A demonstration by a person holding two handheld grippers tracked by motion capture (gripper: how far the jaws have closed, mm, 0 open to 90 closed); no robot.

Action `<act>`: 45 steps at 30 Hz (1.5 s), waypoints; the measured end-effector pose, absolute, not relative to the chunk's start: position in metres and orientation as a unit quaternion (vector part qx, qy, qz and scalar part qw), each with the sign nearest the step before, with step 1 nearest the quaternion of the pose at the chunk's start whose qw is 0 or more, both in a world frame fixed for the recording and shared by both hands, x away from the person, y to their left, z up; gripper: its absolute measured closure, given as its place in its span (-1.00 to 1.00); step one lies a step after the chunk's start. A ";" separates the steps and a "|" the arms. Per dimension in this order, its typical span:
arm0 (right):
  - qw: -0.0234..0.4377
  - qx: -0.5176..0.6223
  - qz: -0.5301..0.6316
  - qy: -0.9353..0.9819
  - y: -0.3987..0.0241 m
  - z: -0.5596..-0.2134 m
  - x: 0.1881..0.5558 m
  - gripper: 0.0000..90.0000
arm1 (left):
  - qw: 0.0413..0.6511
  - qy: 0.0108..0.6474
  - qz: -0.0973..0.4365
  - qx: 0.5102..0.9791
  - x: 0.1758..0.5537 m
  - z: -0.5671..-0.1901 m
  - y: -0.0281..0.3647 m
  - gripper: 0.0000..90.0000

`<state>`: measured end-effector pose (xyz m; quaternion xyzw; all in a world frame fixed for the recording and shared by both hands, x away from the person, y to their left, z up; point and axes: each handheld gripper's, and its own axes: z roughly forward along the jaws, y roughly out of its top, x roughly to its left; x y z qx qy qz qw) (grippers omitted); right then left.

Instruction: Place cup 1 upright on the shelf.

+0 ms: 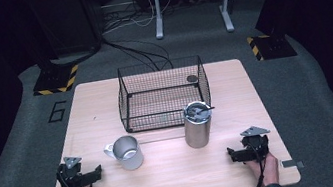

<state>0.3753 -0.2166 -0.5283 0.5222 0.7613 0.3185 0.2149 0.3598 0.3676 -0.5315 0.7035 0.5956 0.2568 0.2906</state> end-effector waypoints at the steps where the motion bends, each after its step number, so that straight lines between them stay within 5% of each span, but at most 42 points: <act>1: 0.215 0.524 0.318 0.760 -0.217 -0.528 0.375 -0.96 | 0.293 0.595 0.260 0.702 0.360 -0.532 0.368 -0.99; 45: 0.171 0.454 0.393 0.781 -0.179 -0.435 0.364 -0.99 | 0.291 0.596 0.258 0.703 0.360 -0.532 0.367 -0.99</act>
